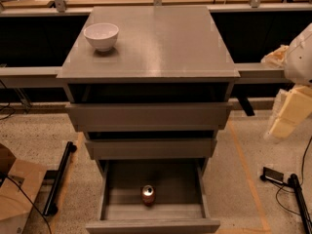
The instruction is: Pick coke can from bottom drawer and place on counter
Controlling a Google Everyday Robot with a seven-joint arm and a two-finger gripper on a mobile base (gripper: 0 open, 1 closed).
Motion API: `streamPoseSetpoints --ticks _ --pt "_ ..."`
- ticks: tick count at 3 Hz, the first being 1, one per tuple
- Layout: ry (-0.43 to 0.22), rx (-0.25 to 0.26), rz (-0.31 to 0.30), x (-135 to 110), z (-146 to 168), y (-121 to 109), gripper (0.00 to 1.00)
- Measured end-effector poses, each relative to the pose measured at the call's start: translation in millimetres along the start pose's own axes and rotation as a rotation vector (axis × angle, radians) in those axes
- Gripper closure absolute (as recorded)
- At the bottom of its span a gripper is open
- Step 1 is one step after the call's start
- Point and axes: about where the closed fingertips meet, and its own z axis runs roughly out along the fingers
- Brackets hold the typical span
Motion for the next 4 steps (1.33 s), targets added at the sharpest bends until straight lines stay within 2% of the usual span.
streamPoseSetpoints --ticks 1,2,3,4 --pt "-0.092 -0.040 0.004 6.5 45.1 4.3 0.00" --pt "-0.154 -0.082 0.081 19.0 106.9 1.8 0.00" --pt "-0.155 -0.076 0.080 18.1 108.7 -0.5 0.00" --pt "-0.138 -0.097 0.134 26.8 129.2 -4.5 0.00"
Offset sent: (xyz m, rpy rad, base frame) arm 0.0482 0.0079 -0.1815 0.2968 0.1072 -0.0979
